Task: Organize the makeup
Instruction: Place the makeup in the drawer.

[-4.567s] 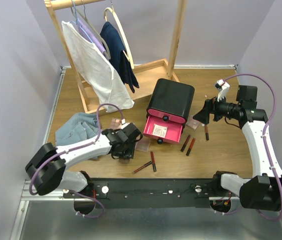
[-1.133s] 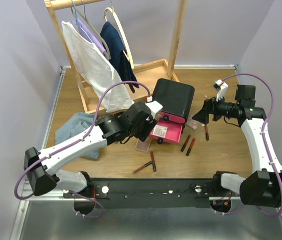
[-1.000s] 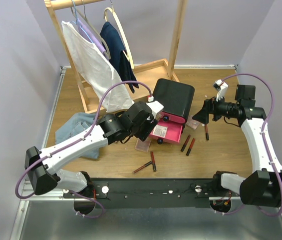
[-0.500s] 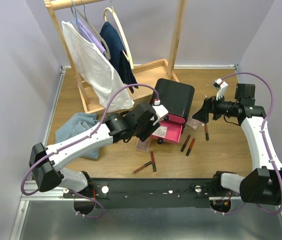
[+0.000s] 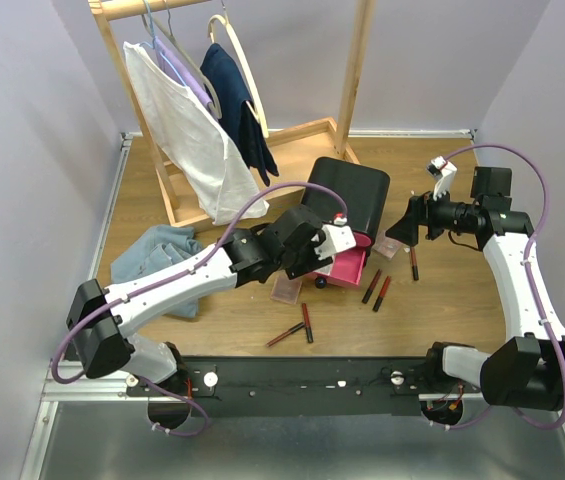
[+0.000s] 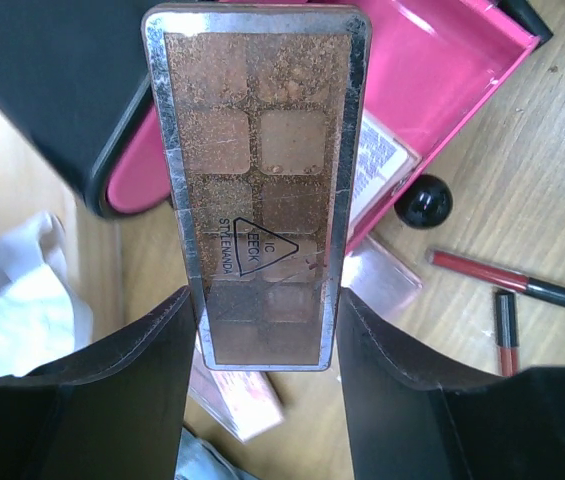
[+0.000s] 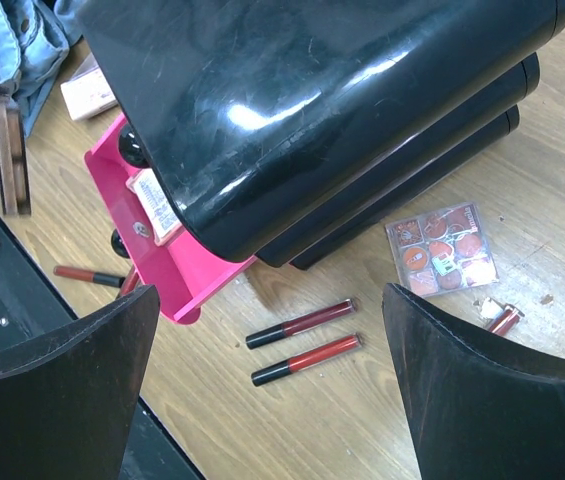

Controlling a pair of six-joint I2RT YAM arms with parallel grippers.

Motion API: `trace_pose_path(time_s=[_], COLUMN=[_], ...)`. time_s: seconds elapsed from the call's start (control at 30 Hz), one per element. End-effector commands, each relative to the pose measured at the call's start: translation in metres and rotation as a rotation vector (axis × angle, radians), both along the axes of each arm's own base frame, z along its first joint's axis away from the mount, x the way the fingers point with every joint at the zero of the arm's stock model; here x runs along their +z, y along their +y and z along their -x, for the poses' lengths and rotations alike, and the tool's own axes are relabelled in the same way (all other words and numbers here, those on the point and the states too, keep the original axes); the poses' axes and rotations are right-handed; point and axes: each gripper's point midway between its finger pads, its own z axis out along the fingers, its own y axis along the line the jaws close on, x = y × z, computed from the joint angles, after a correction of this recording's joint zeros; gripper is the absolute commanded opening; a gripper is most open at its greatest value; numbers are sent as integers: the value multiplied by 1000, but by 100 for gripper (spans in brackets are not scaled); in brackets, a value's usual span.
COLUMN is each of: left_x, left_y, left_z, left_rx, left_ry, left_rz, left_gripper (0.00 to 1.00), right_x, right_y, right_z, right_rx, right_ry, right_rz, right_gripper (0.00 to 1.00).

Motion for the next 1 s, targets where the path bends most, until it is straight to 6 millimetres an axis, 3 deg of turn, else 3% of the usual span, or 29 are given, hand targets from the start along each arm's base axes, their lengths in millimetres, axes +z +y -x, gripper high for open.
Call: trace_pose_path(time_s=[0.0,0.43,0.53,0.63,0.67,0.77,0.87,0.97], left_x=[2,-20,-28,-32,-31,-25,-18,-8], left_y=[-22,-42,-41,-40,-40,-39,-38,-39], left_z=[-3,-16,-17,-15,-15,-14,-16,-18], left_rx=[-172,-253,-254,-240,-236,-218,-198,-181], left_ry=[-107,-168,-150,-130,-128,-136,-150,-165], left_rz=[-7,-67,-97,-101,-96,-65,-49,-27], left_gripper=[17,21,34,57,70,87,97,98], right_x=[13,12,12,11,11,10,8,7], right_y=[-5,-8,-9,-9,-10,-10,-10,-11], right_z=[-6,-4,-3,-3,-3,-2,-3,-3], right_rx=[-5,-17,-18,-20,-21,-22,-23,-22], right_ry=[-50,-45,-44,-42,-43,-40,-35,-32], right_rz=[24,29,30,29,30,29,28,32], right_gripper=[100,100,100,100,100,100,100,100])
